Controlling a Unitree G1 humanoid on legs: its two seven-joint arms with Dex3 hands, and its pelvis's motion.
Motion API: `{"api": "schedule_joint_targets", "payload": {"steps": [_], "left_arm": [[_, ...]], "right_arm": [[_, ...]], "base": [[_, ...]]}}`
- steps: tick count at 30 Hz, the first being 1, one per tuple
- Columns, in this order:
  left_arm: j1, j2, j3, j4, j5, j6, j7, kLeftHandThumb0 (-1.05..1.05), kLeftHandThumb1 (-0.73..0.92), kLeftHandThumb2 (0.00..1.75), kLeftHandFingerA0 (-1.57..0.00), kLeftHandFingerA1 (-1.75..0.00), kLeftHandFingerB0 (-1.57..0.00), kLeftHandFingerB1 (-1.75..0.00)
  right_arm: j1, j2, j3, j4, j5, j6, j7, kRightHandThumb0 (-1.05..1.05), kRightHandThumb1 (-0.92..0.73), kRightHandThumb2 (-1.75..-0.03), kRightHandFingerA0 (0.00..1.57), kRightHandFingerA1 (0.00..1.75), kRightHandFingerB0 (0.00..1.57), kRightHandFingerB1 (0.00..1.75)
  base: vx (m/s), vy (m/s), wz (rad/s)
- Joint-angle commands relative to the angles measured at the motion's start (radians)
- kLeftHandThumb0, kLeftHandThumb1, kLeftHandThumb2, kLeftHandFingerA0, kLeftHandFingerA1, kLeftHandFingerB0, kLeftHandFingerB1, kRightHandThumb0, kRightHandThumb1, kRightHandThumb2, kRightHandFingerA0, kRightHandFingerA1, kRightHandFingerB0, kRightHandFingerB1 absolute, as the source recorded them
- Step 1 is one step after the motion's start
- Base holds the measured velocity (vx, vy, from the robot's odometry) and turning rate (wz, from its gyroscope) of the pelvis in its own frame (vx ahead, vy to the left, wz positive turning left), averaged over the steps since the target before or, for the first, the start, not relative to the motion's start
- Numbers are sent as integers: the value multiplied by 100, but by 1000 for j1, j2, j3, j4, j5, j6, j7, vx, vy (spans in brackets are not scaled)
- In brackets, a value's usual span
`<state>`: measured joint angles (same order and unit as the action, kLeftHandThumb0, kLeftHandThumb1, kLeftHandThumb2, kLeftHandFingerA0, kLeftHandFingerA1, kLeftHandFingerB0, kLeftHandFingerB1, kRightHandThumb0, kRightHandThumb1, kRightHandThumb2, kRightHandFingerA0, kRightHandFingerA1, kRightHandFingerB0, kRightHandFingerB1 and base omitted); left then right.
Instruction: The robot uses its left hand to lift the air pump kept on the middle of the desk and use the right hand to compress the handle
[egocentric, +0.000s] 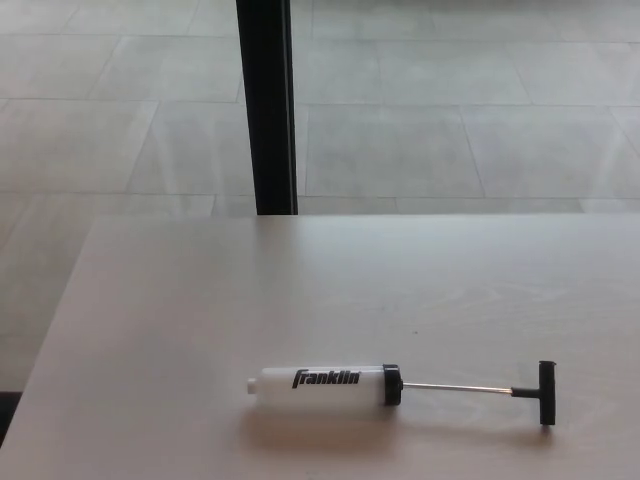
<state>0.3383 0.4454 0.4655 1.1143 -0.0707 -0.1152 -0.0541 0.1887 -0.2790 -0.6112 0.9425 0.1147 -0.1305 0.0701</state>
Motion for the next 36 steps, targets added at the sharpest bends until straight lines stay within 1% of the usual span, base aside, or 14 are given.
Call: {"api": "schedule_joint_targets", "payload": {"steps": [1, 2, 3, 4, 5, 10, 11, 12, 15, 16, 23, 24, 27, 36], "left_arm": [[10, 69, 169, 39, -172, 13, -12, -47, 48, 55, -78, -53, -63, -46], [9, 69, 178, 39, -175, 17, -14, -47, 48, 55, -78, -53, -63, -46], [3, 79, 232, 35, -224, 65, -39, -63, 40, 80, -57, -65, -48, -58], [-4, 87, 281, 38, -267, 94, -68, -59, 55, 57, -42, -59, -37, -46], [-8, 96, 317, 46, -298, 113, -94, -62, 43, 88, -31, -61, -15, -49], [-53, 167, 404, 91, -324, 153, -96, -68, 63, 59, -24, -50, -33, -44], [-64, 179, 405, 83, -313, 136, -93, -77, 55, 90, -29, -56, -31, -52], [-74, 181, 432, 60, -336, 111, -118, -66, 63, 59, -34, -50, -35, -43], [-145, 185, 446, -37, -340, 92, -114, -71, 56, 91, -33, -57, -34, -52], [-163, 185, 444, -91, -338, 102, -106, -70, 57, 91, -30, -56, -32, -53], [-362, 183, 381, -492, -335, 181, -23, -66, 57, 91, -32, -57, -29, -52], [-383, 175, 355, -588, -326, 181, -20, -57, 72, 62, -35, -51, -41, -44], [-437, 165, 280, -772, -287, 181, -10, -60, 70, 61, -37, -51, -42, -44], [-658, 64, -11, -1123, -233, 305, 10, -60, 53, 95, -37, -60, -33, -54]], "right_arm": [[7, -52, -168, -72, 211, 42, 16, -51, -79, -62, 35, 52, 22, 33], [8, -51, -173, -77, 211, 49, 20, -51, -79, -62, 35, 52, 22, 33], [5, -79, -214, -99, 251, 151, 23, -34, -65, -115, 1, 52, 0, 51], [-8, -109, -245, -87, 274, 213, 16, -64, -88, -67, 11, 49, 8, 26], [-39, -150, -270, -37, 279, 250, -23, -71, -71, -98, 17, 60, 11, 49], [-134, -290, -374, 84, 315, 251, -74, -82, -72, -104, 0, 24, 6, 28], [-151, -317, -381, 80, 313, 260, -76, -77, -72, -107, 0, 26, 0, 23], [-167, -325, -376, 62, 304, 244, -62, -73, -71, -108, 0, 27, 0, 23], [-223, -353, -352, -10, 278, 187, -40, -71, -71, -110, 0, 30, 0, 26], [-226, -345, -345, -81, 278, 186, -36, -67, -91, -69, 2, 33, 5, 23], [-276, -310, -223, -525, 195, 180, -76, -73, -90, -67, 21, 42, 17, 28], [-295, -308, -200, -579, 183, 196, -91, -74, -71, -103, 17, 52, 8, 41], [-332, -294, -162, -691, 188, 196, -88, -67, -90, -66, 18, 42, 15, 28], [-417, -259, 50, -884, 107, 141, -22, -69, -92, -69, 23, 43, 19, 31]], "base": [[0, 0, 0], [0, 0, 0], [0, 0, 0], [0, 0, 0], [0, 0, 0], [0, 0, 0], [0, 0, 0], [0, 0, 0], [0, 0, 0], [0, 0, 0], [0, 0, 0], [0, 0, 0], [0, 0, 0], [0, 0, 0]]}}
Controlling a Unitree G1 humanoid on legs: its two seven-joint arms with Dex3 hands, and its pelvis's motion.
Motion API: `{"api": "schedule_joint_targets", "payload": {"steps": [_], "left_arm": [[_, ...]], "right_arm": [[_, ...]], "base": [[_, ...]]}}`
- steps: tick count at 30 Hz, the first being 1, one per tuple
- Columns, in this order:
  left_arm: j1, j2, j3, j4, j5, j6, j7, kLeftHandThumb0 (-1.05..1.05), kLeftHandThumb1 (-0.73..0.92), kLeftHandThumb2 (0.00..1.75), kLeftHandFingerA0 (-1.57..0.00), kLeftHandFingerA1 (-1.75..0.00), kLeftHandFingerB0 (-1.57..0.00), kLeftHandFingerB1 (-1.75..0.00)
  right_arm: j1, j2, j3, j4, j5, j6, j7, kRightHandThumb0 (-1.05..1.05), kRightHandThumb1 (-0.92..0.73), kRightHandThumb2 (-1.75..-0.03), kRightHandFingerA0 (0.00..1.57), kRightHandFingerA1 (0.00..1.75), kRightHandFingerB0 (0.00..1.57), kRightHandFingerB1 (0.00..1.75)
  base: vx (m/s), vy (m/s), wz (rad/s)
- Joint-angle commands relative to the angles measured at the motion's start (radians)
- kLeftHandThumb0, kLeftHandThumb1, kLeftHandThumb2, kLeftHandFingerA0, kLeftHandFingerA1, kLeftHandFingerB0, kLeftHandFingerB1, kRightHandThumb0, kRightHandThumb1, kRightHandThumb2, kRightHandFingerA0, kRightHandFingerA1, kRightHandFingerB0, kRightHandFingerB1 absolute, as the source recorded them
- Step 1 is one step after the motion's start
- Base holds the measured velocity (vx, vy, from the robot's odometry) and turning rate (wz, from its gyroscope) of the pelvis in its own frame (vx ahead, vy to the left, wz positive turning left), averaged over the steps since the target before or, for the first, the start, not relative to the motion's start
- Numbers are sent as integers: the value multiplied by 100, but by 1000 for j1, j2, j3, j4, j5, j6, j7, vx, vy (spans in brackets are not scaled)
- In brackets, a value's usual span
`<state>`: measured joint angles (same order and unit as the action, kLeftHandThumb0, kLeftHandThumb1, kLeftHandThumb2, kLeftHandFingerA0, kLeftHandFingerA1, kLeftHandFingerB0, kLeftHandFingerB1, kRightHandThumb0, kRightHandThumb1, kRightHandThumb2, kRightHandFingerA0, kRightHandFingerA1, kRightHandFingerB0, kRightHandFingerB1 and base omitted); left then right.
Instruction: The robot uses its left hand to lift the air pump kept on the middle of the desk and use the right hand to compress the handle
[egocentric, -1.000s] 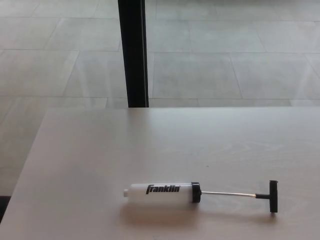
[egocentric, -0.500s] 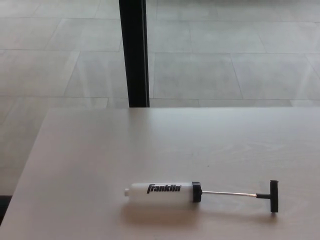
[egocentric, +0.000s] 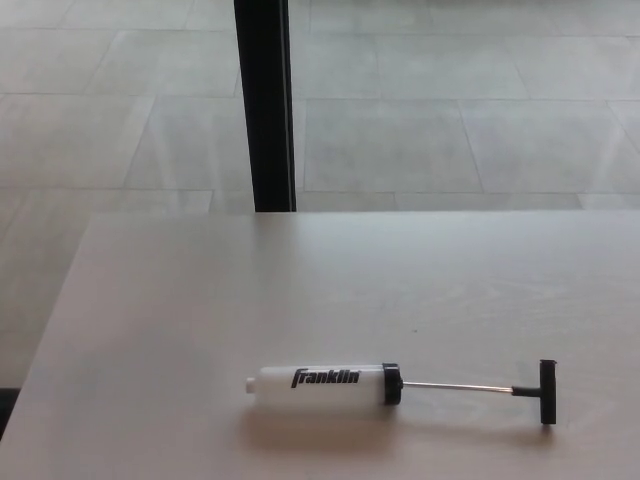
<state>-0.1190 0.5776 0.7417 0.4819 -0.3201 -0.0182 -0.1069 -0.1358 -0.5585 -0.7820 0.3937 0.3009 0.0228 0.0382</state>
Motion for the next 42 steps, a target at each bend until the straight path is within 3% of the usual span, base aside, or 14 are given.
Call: {"api": "schedule_joint_targets", "payload": {"steps": [1, 3, 4, 10, 11, 25, 33, 34, 35, 36, 38, 39, 41, 42], "left_arm": [[-202, -73, -289, -493, 17, 210, 64, -60, 53, 95, -37, -60, -33, -54], [-220, -130, -388, -533, 94, 186, 69, -49, 55, 94, -35, -58, -29, -53], [-223, -129, -409, -539, 114, 192, 67, -60, 72, 62, -41, -49, -41, -43], [-236, -178, -627, -598, 258, 200, 30, -70, 58, 99, -40, -60, -37, -54], [-256, -264, -710, -568, 298, 143, 50, -61, 63, 58, -48, -55, -47, -48], [-290, -384, -972, -490, 449, 112, 85, -72, 64, 59, -50, -64, -47, -50], [-261, -321, -1113, -503, 564, 138, 22, -70, 67, 60, -41, -58, -41, -46], [-257, -310, -1138, -500, 583, 130, 10, -72, 54, 95, -37, -61, -31, -53], [-256, -305, -1150, -499, 592, 127, 6, -72, 54, 95, -37, -61, -31, -53], [-258, -293, -1166, -497, 612, 118, 2, -78, 56, 97, -34, -61, -32, -53], [-265, -253, -1202, -504, 671, 115, -13, -78, 56, 98, -35, -62, -31, -52], [-271, -233, -1219, -508, 691, 123, -27, -73, 69, 61, -34, -54, -38, -41], [-298, -169, -1279, -524, 798, 150, -69, -79, 60, 102, -19, -56, -22, -48], [-307, -153, -1296, -532, 824, 166, -88, -86, 80, 64, -13, -51, -20, -34]], "right_arm": [[-89, 18, 219, -341, -78, -9, 8, -69, -92, -69, 23, 43, 19, 31], [-93, 31, 283, -360, -118, -41, 27, -77, -90, -67, 29, 43, 23, 30], [-95, 33, 297, -364, -127, -41, 24, -75, -89, -67, 31, 42, 25, 30], [-110, 80, 426, -375, -216, -47, -9, -80, -88, -67, 34, 45, 28, 33], [-115, 122, 472, -367, -223, -55, -9, -78, -86, -66, 37, 47, 31, 34], [-104, 164, 562, -339, -251, -34, -33, -75, -85, -66, 40, 46, 36, 34], [-129, 155, 578, -337, -255, -16, -20, -73, -86, -66, 47, 46, 41, 35], [-131, 155, 581, -341, -254, -9, -18, -73, -68, -104, 41, 57, 35, 50], [-132, 155, 583, -343, -254, -6, -18, -73, -68, -104, 41, 57, 35, 50], [-134, 157, 581, -342, -249, -4, -16, -73, -85, -66, 48, 47, 43, 36], [-142, 162, 584, -346, -244, 4, -16, -72, -85, -66, 50, 47, 44, 36], [-141, 164, 581, -346, -240, 2, -16, -78, -71, -81, 47, 53, 39, 42], [-138, 159, 576, -344, -243, -4, -17, -71, -85, -66, 51, 48, 46, 37], [-141, 159, 577, -343, -245, -3, -18, -70, -86, -66, 51, 48, 46, 37]], "base": [[0, 0, 0], [0, 0, 0], [0, 0, 0], [0, 0, 0], [0, 0, 0], [0, 0, 0], [0, 0, 0], [0, 0, 0], [0, 0, 0], [0, 0, 0], [0, 0, 0], [0, 0, 0], [0, 0, 0], [0, 0, 0]]}}
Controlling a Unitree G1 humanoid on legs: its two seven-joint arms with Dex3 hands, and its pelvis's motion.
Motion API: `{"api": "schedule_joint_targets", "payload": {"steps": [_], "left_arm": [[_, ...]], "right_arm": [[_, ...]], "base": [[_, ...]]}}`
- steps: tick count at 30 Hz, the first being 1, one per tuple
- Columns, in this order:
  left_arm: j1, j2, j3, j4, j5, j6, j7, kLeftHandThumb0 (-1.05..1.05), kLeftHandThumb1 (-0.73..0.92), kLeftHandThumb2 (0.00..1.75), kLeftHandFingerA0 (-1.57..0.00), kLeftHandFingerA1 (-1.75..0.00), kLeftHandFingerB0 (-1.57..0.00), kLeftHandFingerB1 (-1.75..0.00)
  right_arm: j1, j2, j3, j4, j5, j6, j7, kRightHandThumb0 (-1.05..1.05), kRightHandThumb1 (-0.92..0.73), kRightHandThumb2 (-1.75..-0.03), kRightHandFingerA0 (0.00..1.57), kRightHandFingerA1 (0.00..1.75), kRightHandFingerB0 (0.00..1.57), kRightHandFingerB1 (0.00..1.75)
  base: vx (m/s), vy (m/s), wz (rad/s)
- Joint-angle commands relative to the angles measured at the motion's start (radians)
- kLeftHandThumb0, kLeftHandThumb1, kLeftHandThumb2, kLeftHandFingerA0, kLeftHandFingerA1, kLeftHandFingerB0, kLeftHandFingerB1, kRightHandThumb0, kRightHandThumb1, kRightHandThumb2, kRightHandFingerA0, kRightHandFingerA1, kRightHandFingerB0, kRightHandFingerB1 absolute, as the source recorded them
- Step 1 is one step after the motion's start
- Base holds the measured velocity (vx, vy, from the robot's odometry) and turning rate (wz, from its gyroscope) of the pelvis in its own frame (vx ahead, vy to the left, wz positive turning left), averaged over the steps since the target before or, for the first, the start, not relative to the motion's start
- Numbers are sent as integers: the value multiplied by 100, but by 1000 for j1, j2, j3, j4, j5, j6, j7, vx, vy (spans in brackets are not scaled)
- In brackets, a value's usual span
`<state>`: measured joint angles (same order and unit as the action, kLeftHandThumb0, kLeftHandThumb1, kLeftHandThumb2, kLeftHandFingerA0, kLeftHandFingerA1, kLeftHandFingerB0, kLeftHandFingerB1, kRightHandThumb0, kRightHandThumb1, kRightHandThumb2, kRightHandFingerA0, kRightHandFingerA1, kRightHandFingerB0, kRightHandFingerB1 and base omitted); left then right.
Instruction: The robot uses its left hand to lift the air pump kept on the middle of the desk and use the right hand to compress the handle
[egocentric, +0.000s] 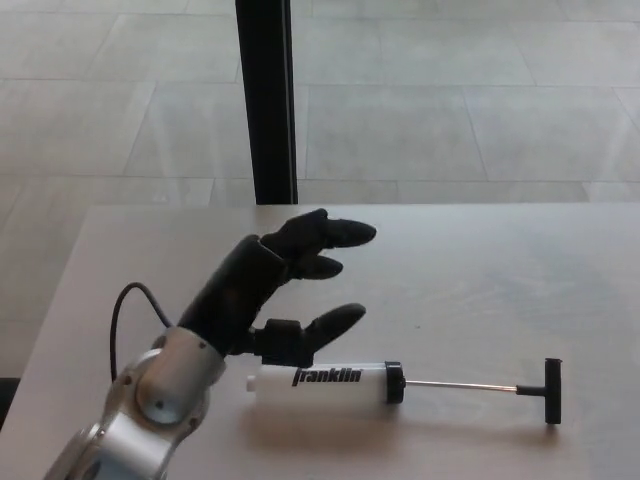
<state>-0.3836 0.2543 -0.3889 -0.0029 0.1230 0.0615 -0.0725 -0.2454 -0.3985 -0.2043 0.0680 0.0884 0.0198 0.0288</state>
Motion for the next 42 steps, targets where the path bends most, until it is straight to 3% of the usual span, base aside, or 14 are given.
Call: {"api": "schedule_joint_targets", "payload": {"steps": [1, 3, 4, 8, 9, 10, 26, 29, 32, 33, 34, 35, 36, 42], "left_arm": [[-50, 183, -175, -54, 391, 102, -139, -86, 80, 64, -13, -51, -20, -34], [-70, 214, -216, -62, 458, 125, -178, -97, 83, 64, -1, -46, -8, -31], [-86, 239, -248, -69, 515, 137, -214, -100, 65, 111, 0, -25, -4, -13], [-106, 267, -315, -77, 611, 190, -285, -103, 64, 111, 0, -17, -13, -2], [-107, 267, -324, -77, 619, 199, -289, -104, 70, 85, 0, 0, -2, -16], [-109, 268, -340, -81, 652, 206, -290, -103, 62, 111, 0, -18, -9, -1], [-107, 218, -388, -37, 712, 297, -228, -105, 64, 112, 0, -19, -9, -1], [-83, 183, -374, -10, 681, 286, -156, -105, 65, 109, 0, -17, -17, -19], [-45, 120, -328, 16, 594, 293, -99, -85, 51, 95, -3, -50, -8, -41], [-42, 109, -324, 27, 594, 289, -83, -84, 66, 60, -8, -66, -16, -36], [-33, 69, -309, 61, 585, 296, -34, -68, 45, 92, -34, -71, -16, -49], [-28, 50, -300, 75, 585, 298, -16, -68, 45, 92, -34, -71, -16, -49], [-27, 38, -295, 85, 595, 298, -11, -69, 62, 58, -29, -76, -31, -41], [-21, -51, -264, 225, 622, 277, 97, -62, 61, 59, -36, -75, -40, -46]], "right_arm": [[-38, -1, 0, -14, -35, 0, -9, -70, -86, -66, 51, 48, 46, 37], [-36, 0, -4, -14, -35, -2, -12, -69, -86, -66, 52, 49, 48, 37], [-35, 3, -7, -18, -33, 1, -16, -67, -86, -66, 53, 51, 49, 38], [-34, 14, -15, -24, -20, 3, -20, -67, -85, -66, 54, 55, 52, 39], [-35, 16, -14, -18, -21, -2, -21, -66, -85, -66, 55, 55, 52, 40], [-35, 23, -15, -15, -13, -7, -20, -65, -85, -66, 54, 56, 53, 40], [-41, 58, -20, -25, -9, -3, -42, -56, -84, -65, 55, 59, 54, 40], [-43, 67, -24, -12, -1, -18, -36, -57, -83, -65, 54, 60, 55, 40], [-43, 75, -23, -18, -11, -7, -42, -57, -82, -65, 54, 60, 57, 40], [-44, 74, -22, -15, -15, -7, -42, -57, -82, -65, 54, 59, 58, 40], [-46, 75, -21, -7, -17, -15, -40, -57, -82, -65, 54, 60, 58, 40], [-47, 77, -21, -4, -19, -19, -38, -57, -82, -65, 54, 60, 58, 40], [-48, 78, -22, -3, -21, -18, -38, -58, -82, -65, 54, 59, 58, 40], [-48, 97, -14, 9, -38, -40, -39, -60, -81, -64, 55, 61, 59, 40]], "base": [[0, 0, 0], [0, 0, 0], [0, 0, 0], [0, 0, 0], [0, 0, 0], [0, 0, 0], [0, 0, 0], [0, 0, 0], [0, 0, 0], [0, 0, 0], [0, 0, 0], [0, 0, 0], [0, 0, 0], [0, 0, 0]]}}
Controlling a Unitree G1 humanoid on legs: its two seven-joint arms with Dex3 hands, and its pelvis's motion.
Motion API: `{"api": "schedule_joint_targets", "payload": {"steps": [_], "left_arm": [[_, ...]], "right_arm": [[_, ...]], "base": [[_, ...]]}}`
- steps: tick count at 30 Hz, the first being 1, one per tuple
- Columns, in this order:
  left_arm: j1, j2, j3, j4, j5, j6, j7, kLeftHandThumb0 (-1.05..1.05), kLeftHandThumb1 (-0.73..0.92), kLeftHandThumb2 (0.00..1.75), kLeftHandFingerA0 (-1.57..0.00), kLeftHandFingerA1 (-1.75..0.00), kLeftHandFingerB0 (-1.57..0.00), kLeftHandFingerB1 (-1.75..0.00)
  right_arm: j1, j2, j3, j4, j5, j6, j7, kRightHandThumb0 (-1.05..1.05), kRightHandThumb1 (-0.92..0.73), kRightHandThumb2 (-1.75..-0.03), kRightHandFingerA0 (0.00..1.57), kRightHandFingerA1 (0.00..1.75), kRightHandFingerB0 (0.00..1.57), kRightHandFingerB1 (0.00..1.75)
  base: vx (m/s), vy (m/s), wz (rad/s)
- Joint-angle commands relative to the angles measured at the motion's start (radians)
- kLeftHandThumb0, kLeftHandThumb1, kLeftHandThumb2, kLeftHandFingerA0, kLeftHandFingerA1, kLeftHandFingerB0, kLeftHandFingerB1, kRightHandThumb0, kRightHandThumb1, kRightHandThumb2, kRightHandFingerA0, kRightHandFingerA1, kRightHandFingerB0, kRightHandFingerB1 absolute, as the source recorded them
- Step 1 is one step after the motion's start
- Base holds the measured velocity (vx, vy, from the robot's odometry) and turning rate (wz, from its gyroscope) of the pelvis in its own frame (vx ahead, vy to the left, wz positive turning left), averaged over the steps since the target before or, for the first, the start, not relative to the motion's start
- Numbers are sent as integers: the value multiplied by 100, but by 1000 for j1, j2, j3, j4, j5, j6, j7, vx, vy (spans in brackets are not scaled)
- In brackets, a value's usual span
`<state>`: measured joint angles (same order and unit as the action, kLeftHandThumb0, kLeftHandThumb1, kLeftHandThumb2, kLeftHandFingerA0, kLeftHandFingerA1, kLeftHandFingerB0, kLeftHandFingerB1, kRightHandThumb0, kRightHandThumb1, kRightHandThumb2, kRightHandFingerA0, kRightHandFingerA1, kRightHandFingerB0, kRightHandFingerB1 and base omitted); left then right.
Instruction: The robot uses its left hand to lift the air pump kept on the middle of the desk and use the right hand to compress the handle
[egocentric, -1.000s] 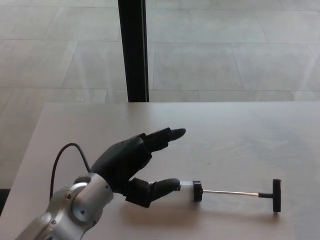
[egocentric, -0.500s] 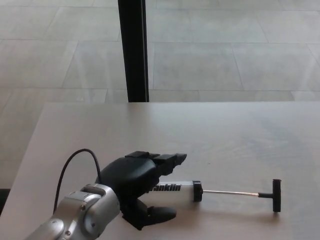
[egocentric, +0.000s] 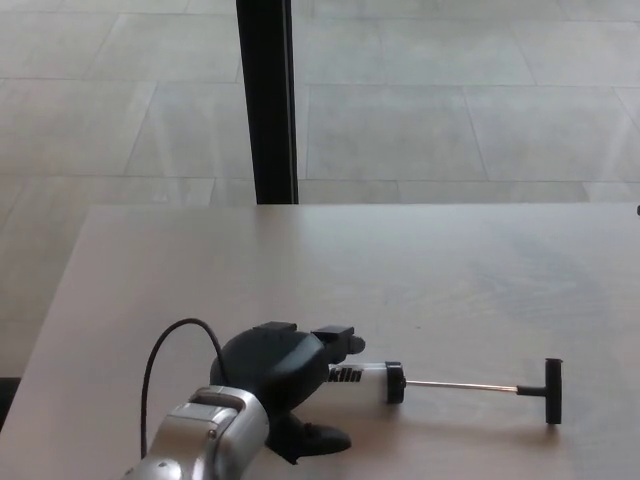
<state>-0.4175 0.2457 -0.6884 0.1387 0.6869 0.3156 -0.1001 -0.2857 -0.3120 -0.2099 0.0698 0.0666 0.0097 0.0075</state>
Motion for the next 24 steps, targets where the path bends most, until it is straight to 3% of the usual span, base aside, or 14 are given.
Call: {"api": "schedule_joint_targets", "payload": {"steps": [1, 12, 19, 23, 24], "left_arm": [[14, -53, 43, 98, 56, 17, 140, -61, 62, 58, -35, -76, -40, -46], [18, -104, 72, 181, 87, -1, 221, -55, 67, 60, -35, -79, -43, -47], [14, -91, 60, 195, 132, 14, 215, -51, 67, 60, -35, -74, -47, -48], [-16, -71, -11, 226, 214, 27, 174, -53, 69, 60, -37, -82, -49, -45], [-28, -64, -31, 221, 229, 36, 133, -51, 71, 61, -32, -80, -45, -45]], "right_arm": [[-8, 11, -9, 2, -16, -24, -19, -60, -81, -64, 55, 62, 59, 40], [0, 20, -19, -10, -23, -10, -25, -62, -79, -63, 56, 63, 59, 42], [0, 30, -27, -15, -18, -4, -22, -63, -78, -63, 56, 64, 58, 42], [4, 34, -23, -21, -25, -4, -23, -60, -78, -63, 56, 62, 57, 42], [1, 33, -21, -21, -27, -1, -23, -60, -79, -63, 56, 61, 57, 42]], "base": [[0, 0, 0], [0, 0, 0], [0, 0, 0], [0, 0, 0], [0, 0, 0]]}}
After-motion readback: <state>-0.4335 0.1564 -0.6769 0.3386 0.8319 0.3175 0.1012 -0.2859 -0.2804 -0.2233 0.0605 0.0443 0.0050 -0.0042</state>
